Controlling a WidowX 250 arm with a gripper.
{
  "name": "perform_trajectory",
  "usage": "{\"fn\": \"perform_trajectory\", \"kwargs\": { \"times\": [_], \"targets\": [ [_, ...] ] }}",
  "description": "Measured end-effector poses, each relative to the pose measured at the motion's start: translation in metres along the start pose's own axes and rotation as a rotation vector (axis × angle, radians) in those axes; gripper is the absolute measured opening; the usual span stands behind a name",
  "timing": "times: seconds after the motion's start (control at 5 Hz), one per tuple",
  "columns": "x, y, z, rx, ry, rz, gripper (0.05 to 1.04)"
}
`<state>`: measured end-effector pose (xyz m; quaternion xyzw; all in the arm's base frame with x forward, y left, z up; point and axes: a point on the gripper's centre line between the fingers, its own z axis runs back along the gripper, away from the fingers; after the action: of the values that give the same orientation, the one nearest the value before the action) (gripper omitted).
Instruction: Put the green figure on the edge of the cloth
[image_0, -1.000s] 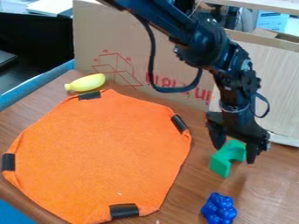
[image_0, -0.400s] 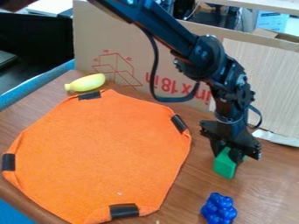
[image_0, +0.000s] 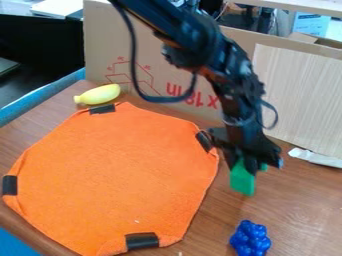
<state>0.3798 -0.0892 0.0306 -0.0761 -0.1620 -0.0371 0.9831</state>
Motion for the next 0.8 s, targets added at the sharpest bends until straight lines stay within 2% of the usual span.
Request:
{"fn": "perform_trajectory", "kwargs": {
  "times": [0.2, 0.4, 0.6, 0.8],
  "targets": [
    [-0.013, 0.029, 0.032, -0.016, -0.050, 0.080, 0.288],
    [-0.038, 0.060, 0.056, -0.010, -0.063, 0.154, 0.288],
    [-0.078, 0.107, 0.072, 0.018, -0.041, 0.269, 0.288],
    [-0.114, 0.148, 0.080, 0.088, -0.008, 0.382, 0.288]
  ]
}}
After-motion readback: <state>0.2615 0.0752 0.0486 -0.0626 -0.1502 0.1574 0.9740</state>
